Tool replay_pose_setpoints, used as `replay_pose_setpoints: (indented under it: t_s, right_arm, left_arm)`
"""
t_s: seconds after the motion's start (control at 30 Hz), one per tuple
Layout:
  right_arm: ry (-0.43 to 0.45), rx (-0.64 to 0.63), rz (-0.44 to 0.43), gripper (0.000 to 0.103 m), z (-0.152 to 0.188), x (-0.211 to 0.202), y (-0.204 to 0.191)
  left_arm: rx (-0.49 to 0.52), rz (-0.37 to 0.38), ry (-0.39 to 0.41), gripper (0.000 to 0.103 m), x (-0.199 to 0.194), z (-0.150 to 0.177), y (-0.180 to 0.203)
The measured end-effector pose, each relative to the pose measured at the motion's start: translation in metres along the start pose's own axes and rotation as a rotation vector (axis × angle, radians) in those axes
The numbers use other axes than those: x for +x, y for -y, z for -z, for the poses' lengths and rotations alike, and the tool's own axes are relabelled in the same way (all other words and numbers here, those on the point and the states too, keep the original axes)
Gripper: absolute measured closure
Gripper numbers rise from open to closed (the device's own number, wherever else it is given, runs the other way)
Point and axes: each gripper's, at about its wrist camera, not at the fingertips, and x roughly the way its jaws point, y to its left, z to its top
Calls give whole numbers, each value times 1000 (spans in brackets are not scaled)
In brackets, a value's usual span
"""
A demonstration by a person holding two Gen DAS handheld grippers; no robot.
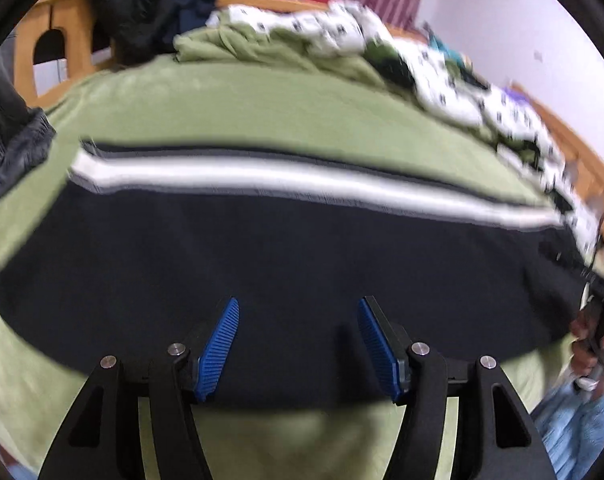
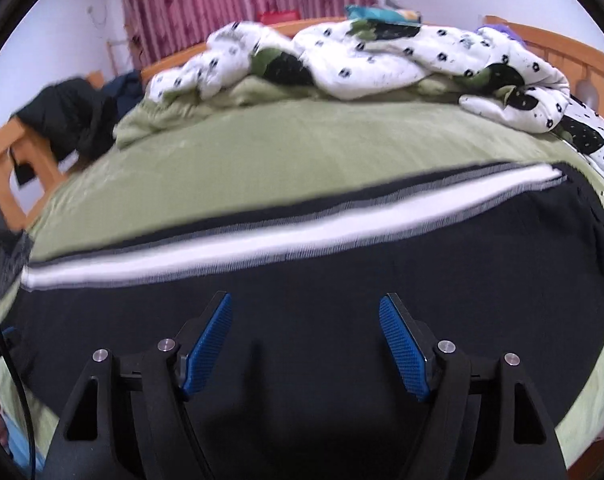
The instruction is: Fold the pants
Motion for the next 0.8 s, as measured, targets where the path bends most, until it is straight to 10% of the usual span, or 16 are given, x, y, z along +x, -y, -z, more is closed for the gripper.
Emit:
replay_pose_setpoints:
  t_s: [0.17,0.33,0.53,0.8]
  right_arm:
    - [-40,-68,2,29,29,-6,-20]
    - [-28,-64,15,29,30,-12,-32]
    - [-13,-56,-6,29,19,-9,-52]
    - [-19,-86,17,29,12,3,-83]
  left_arm:
    - [125,-275,68,39,0,26,3]
    - [-105,-417,67,34,-29,28,-79]
    - [-456,-100,65,37,-63,57,-169]
    - [-512,-29,125,37,-35,49,-193]
